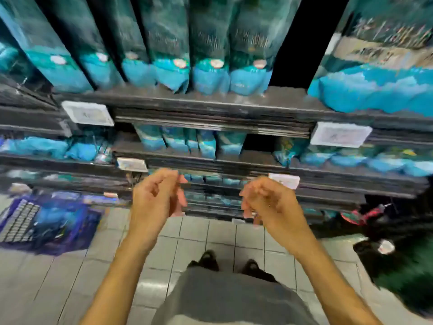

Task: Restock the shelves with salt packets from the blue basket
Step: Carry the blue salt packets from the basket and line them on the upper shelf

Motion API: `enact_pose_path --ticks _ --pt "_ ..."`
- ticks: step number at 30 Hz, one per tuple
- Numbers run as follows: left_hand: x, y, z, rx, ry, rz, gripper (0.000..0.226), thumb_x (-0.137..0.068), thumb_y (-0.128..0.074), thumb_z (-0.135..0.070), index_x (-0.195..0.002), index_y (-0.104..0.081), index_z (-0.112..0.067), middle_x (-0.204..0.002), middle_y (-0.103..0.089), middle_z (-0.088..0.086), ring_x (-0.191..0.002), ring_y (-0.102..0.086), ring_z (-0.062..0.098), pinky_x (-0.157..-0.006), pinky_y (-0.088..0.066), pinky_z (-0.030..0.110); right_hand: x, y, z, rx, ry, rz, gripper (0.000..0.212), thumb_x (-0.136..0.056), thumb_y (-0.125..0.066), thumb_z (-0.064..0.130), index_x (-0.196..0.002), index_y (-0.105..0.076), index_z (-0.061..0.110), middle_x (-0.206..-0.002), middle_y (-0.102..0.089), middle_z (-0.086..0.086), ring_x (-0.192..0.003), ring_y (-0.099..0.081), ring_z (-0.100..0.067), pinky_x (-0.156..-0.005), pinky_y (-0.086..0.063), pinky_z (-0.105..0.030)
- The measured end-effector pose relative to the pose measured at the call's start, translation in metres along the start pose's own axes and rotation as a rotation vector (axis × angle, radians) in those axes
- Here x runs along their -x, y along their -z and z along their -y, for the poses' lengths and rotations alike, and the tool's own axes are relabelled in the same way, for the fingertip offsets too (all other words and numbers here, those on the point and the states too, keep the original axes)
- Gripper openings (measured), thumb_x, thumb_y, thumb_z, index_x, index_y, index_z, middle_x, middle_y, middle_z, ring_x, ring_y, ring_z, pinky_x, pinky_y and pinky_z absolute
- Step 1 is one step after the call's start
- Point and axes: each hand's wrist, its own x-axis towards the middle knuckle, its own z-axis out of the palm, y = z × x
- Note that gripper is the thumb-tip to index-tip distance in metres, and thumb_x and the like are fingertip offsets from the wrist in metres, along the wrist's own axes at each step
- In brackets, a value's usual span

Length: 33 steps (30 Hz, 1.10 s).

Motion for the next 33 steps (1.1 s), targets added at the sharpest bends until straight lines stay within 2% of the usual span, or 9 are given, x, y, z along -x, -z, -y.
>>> enact_pose_path --ticks 3,6,11,14,17,19,24,28,33 --pt "0.026 0.010 0.040 0.011 0.094 -0.082 0.032 -0.095 -0.049 -0.036 -0.070 -0.071 -0.032 -0.049 -0.058 0.003 -0.036 -0.043 0.014 -0.039 -0.028 0.019 0.022 -0.006 -0.038 0.049 -0.075 -0.013 0.029 -0.100 -0.054 -0.002 -0.082 -0.066 0.018 -0.064 -0.064 -0.003 -0.058 -0.061 -0.017 -0.048 -0.044 -0.034" --pt "0.056 0.019 0.073 0.012 0.170 -0.178 0.032 -0.096 -0.048 -0.031 -0.072 -0.070 -0.030 -0.050 -0.058 0.003 -0.037 -0.044 0.013 -0.039 -0.030 0.018 0.039 -0.011 -0.065 0.089 -0.136 0.028 0.034 -0.100 -0.053 -0.003 -0.079 -0.066 0.021 -0.064 -0.065 -0.002 -0.057 -0.060 -0.015 -0.046 -0.046 -0.030" --pt "0.103 0.025 0.109 -0.036 0.248 -0.343 0.033 -0.106 -0.044 -0.012 -0.082 -0.067 -0.016 -0.052 -0.060 0.007 -0.038 -0.047 0.014 -0.040 -0.036 0.017 0.046 -0.026 -0.092 0.159 -0.206 0.197 0.025 -0.101 -0.052 -0.002 -0.087 -0.064 0.015 -0.065 -0.065 0.000 -0.057 -0.061 -0.015 -0.044 -0.046 -0.026" --pt "0.129 0.028 0.120 -0.023 0.319 -0.505 0.032 -0.107 -0.043 -0.011 -0.084 -0.066 -0.013 -0.054 -0.061 0.006 -0.039 -0.048 0.014 -0.041 -0.037 0.016 0.043 -0.038 -0.100 0.228 -0.218 0.364 0.029 -0.100 -0.056 0.010 -0.081 -0.065 0.030 -0.068 -0.066 0.000 -0.058 -0.062 -0.012 -0.047 -0.045 -0.025" --pt "0.163 0.030 0.129 0.010 0.392 -0.661 0.032 -0.107 -0.043 -0.012 -0.085 -0.066 -0.009 -0.055 -0.062 0.004 -0.040 -0.049 0.014 -0.042 -0.040 0.016 0.038 -0.052 -0.104 0.293 -0.226 0.550 0.011 -0.088 -0.058 0.037 -0.081 -0.065 0.035 -0.068 -0.067 0.004 -0.057 -0.061 -0.007 -0.050 -0.047 -0.026" --pt "0.190 0.031 0.134 0.031 0.418 -0.757 0.032 -0.108 -0.043 -0.014 -0.086 -0.066 -0.008 -0.056 -0.062 0.004 -0.042 -0.050 0.014 -0.043 -0.040 0.016 0.035 -0.064 -0.108 0.314 -0.216 0.658 0.013 -0.084 -0.057 0.045 -0.081 -0.065 0.036 -0.067 -0.067 0.005 -0.056 -0.061 -0.005 -0.051 -0.049 -0.027" --pt "0.246 0.039 0.146 0.026 0.514 -1.006 0.031 -0.107 -0.044 -0.013 -0.086 -0.067 -0.011 -0.057 -0.064 0.003 -0.045 -0.054 0.012 -0.042 -0.041 0.015 0.040 -0.117 -0.116 0.305 -0.210 0.872 0.014 -0.084 -0.057 0.039 -0.077 -0.066 0.033 -0.065 -0.066 0.004 -0.056 -0.061 -0.006 -0.048 -0.046 -0.024" --pt "0.281 0.055 0.153 0.131 0.529 -1.183 0.029 -0.106 -0.047 -0.015 -0.086 -0.068 -0.011 -0.062 -0.064 0.006 -0.050 -0.055 0.018 -0.046 -0.043 0.025 0.049 -0.180 -0.117 0.289 -0.188 1.065 0.020 -0.095 -0.059 0.021 -0.078 -0.067 0.028 -0.066 -0.067 0.002 -0.055 -0.060 -0.007 -0.051 -0.047 -0.022" --pt "0.322 0.089 0.167 0.253 0.547 -1.403 0.037 -0.105 -0.051 -0.018 -0.077 -0.072 -0.026 -0.060 -0.064 0.006 -0.053 -0.055 0.024 -0.051 -0.047 0.032 0.055 -0.270 -0.112 0.306 -0.180 1.172 0.027 -0.097 -0.058 0.005 -0.078 -0.067 0.021 -0.066 -0.066 0.002 -0.058 -0.061 -0.011 -0.047 -0.044 -0.016"
